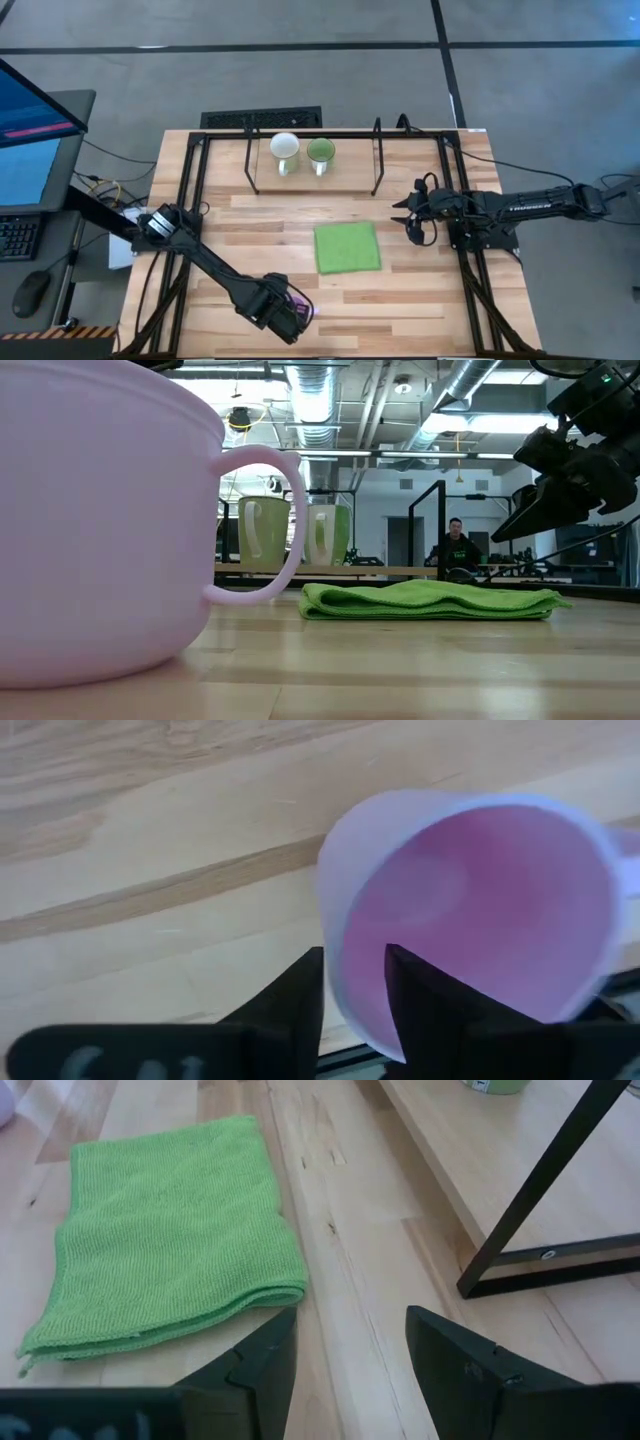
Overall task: Stack small to large cups/mugs on shelf
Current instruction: Put the purple mug on the shelf
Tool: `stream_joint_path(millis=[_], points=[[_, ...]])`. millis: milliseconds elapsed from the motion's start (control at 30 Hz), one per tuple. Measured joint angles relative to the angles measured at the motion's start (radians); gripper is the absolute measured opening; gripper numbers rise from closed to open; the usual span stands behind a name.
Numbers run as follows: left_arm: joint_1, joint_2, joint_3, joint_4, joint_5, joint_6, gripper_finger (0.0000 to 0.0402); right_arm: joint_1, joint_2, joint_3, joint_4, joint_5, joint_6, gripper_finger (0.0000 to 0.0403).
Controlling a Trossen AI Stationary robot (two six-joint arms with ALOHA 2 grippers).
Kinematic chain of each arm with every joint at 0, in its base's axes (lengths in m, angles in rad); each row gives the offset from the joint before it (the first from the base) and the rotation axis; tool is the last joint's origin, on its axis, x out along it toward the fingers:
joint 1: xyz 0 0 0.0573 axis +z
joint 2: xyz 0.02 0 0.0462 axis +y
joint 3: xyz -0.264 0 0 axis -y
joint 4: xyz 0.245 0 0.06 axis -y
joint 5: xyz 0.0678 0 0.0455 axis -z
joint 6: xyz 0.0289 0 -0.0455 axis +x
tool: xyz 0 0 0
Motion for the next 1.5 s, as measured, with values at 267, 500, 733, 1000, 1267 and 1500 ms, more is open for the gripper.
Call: stream_joint_path(millis=[267, 500, 733, 1000, 1267, 1500], points=[[0.012, 0.034, -0.001, -0.025, 0.061, 0.040, 0.0061, 0.000, 0.000, 0.000, -0.001, 0.000, -0.001, 0.0210], [0.021, 0.024, 0.009, -0.046, 0.049, 0.073, 0.0006, 0.000, 0.000, 0.000, 0.000, 0.000, 0.000, 0.0210], [0.056, 0.031, 0.008, -0.071, 0.046, 0.199, 0.0002, 0.000, 0.000, 0.000, 0.000, 0.000, 0.000, 0.0210], [0.172, -0.055, 0.007, -0.074, -0.059, 0.496, 0.0001, 0.000, 0.000, 0.000, 0.000, 0.001, 0.011, 0.0210], [0.333, -0.197, 0.007, -0.104, -0.149, 0.854, 0.0000, 0.000, 0.000, 0.000, 0.001, 0.003, 0.018, 0.0210], [0.514, -0.257, 0.007, -0.111, -0.148, 1.237, 0.0000, 0.000, 0.000, 0.000, 0.005, 0.012, 0.062, 0.0210]])
